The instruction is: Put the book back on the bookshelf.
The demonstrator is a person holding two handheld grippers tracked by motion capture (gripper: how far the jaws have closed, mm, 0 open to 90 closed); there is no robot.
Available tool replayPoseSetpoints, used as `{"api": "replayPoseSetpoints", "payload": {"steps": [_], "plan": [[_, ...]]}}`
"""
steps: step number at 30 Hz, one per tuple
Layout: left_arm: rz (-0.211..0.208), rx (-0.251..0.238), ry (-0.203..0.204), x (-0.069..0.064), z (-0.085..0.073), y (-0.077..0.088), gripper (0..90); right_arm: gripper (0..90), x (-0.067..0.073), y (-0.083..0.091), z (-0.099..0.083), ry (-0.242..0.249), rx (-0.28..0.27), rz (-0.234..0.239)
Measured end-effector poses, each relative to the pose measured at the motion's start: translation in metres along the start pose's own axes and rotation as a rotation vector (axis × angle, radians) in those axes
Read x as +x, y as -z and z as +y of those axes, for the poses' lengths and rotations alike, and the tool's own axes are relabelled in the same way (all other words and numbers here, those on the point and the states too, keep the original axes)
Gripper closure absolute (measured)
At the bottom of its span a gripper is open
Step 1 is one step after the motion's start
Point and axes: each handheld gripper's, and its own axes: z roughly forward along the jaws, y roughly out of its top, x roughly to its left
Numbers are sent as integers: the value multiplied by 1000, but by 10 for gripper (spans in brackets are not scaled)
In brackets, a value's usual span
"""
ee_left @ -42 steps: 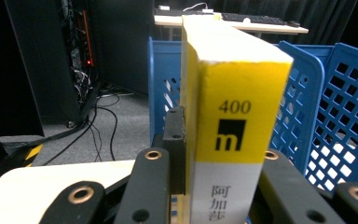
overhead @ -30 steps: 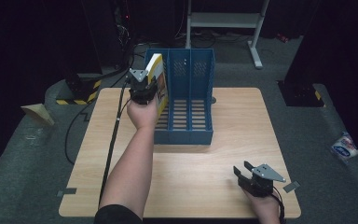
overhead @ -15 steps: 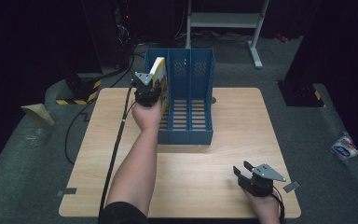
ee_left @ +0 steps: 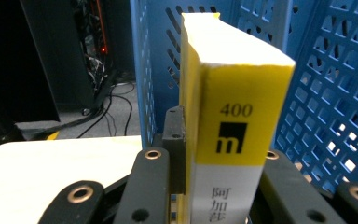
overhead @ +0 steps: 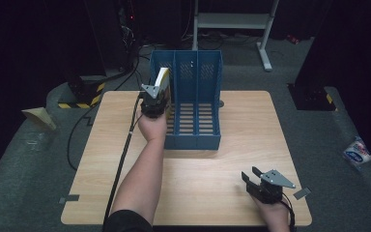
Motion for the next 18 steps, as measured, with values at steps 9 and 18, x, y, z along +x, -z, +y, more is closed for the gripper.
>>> {"api": "replayPoseSetpoints", "payload": {"steps": [9,18], "plan": [[-73,32,19,0,1,11,688,495,1,1,1,-1,-3,3],[-108,82,-18,11,14,15,616,493,1,2,1,-2,-5,1]]}}
